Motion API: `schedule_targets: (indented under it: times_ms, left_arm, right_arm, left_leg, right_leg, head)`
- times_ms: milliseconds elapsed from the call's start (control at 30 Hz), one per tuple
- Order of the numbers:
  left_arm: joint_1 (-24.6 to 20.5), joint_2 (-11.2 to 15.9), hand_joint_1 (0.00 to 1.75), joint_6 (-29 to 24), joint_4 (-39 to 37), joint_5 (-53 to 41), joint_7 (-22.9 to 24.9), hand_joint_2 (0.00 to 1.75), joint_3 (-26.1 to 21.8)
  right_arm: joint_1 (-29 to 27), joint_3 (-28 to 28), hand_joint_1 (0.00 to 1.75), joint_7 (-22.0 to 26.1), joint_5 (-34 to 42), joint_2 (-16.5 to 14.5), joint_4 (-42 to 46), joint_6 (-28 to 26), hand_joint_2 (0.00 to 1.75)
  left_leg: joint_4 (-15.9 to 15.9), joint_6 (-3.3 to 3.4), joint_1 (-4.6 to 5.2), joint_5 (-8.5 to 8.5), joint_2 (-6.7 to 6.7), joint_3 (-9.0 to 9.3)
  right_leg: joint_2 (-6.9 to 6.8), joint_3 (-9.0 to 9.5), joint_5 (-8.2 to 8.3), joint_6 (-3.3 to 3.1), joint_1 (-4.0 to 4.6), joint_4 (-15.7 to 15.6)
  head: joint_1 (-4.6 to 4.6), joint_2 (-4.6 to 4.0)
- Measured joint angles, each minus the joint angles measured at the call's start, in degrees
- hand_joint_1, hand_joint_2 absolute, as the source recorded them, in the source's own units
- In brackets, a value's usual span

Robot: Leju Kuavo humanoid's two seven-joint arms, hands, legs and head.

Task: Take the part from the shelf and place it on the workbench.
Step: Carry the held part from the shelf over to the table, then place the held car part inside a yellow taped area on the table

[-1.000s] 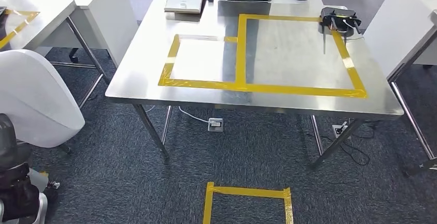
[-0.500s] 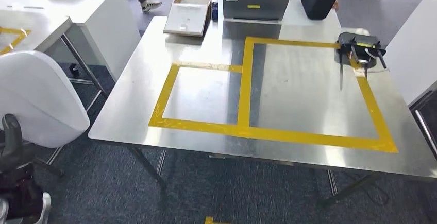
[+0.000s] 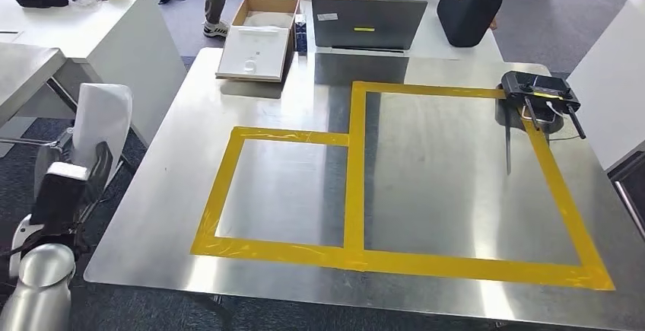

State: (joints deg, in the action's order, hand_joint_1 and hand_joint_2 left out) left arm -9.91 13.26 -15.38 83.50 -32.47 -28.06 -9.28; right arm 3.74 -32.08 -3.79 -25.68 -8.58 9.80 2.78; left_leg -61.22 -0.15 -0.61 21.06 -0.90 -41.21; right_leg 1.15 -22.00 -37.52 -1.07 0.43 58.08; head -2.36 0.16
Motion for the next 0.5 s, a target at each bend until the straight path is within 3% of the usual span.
schedule_targets:
  times_ms: [67, 133, 167, 200, 233, 267, 333, 367, 400, 500]
  left_arm:
    - [-4.4, 0.0, 1.75, -8.2, -6.5, -12.2, 0.9, 1.75, 5.6]
    - [-7.0, -0.8, 1.75, -15.4, -12.5, -21.7, 2.4, 1.75, 11.3]
    - [-7.8, -1.4, 1.75, -18.0, -15.2, -24.8, 2.9, 1.75, 14.0]
    - [-8.2, -2.1, 1.75, -20.2, -17.7, -27.0, 3.1, 1.75, 16.5]
    - [-8.2, -2.7, 1.75, -21.7, -19.7, -28.7, 3.1, 1.75, 18.7]
    - [-8.1, -3.2, 1.75, -22.7, -21.2, -30.0, 2.8, 1.75, 20.6]
    - [-7.7, -4.1, 1.75, -23.9, -22.8, -32.2, 2.1, 1.75, 23.4]
    - [-7.4, -4.5, 1.75, -24.2, -23.2, -32.8, 1.6, 1.75, 24.4]
    - [-7.2, -4.8, 1.75, -24.4, -23.5, -33.2, 1.0, 1.75, 25.1]
    - [-6.2, -5.7, 1.75, -24.5, -23.9, -34.2, -0.8, 1.75, 26.5]
  right_arm:
    - [0.5, 0.0, 0.0, -0.1, -0.5, 0.0, 0.1, -0.1, 1.75]
    - [0.7, 0.0, 0.0, -0.2, -1.0, -0.1, 0.1, -0.2, 1.75]
    - [0.7, 0.0, 0.0, -0.3, -1.2, -0.1, 0.1, -0.2, 1.75]
    - [0.7, 0.1, 0.0, -0.4, -1.4, -0.1, 0.1, -0.2, 1.75]
    - [0.5, 0.1, 0.0, -0.5, -1.6, -0.1, 0.1, -0.3, 1.75]
    - [0.3, 0.1, 0.0, -0.6, -1.8, -0.1, 0.1, -0.2, 1.75]
    - [-0.1, 0.1, 0.0, -0.7, -2.2, 0.0, 0.1, -0.1, 1.75]
    - [-0.1, 0.1, 0.0, -0.8, -2.3, 0.0, 0.1, 0.0, 1.75]
    - [-0.1, 0.2, 0.0, -0.9, -2.4, 0.0, 0.1, 0.1, 1.75]
    - [-0.2, 0.3, 0.0, -1.1, -2.9, -0.1, 0.1, 0.5, 1.75]
  left_leg:
    - [0.5, 0.77, -0.15, 0.62, -0.09, 0.62]
    - [0.8, 1.23, -0.18, 1.21, 0.02, 1.18]
    - [0.8, 1.29, -0.18, 1.52, 0.08, 1.44]
    - [0.8, 1.3, -0.18, 1.88, 0.12, 1.77]
    - [0.8, 1.26, -0.18, 2.22, 0.14, 2.17]
    - [0.7, 1.18, -0.18, 2.55, 0.15, 2.63]
    - [0.7, 0.85, -0.11, 3.09, 0.22, 3.43]
    - [0.7, 0.58, -0.02, 3.28, 0.25, 3.67]
    - [0.8, 0.41, 0.13, 3.54, 0.29, 3.78]
    - [1.2, 0.74, 0.42, 4.03, 0.35, 3.94]
  right_leg:
    - [-0.23, -1.31, -1.57, 0.72, -0.12, 3.0]
    - [-0.4, -6.48, -4.04, 1.23, -0.33, 10.7]
    - [-0.43, -9.45, -4.68, 1.4, -0.42, 14.4]
    - [-0.46, -11.84, -4.26, 1.51, -0.48, 16.6]
    - [-0.5, -13.13, -2.57, 1.54, -0.51, 16.5]
    - [-0.55, -13.28, 0.11, 1.49, -0.54, 14.3]
    - [-0.69, -11.69, 5.56, 1.17, -0.5, 6.8]
    - [-0.74, -10.99, 7.11, 0.94, -0.43, 4.0]
    - [-0.77, -10.59, 7.9, 0.86, -0.4, 2.3]
    - [-0.74, -10.36, 8.14, 0.74, -0.42, 1.5]
  head:
    - [0.05, -0.01]
    - [0.11, -0.01]
    - [0.11, -0.01]
    - [0.12, -0.01]
    - [0.14, -0.01]
    - [0.14, -0.01]
    - [0.15, -0.01]
    - [0.15, -0.01]
    - [0.15, -0.01]
    - [0.13, -0.01]
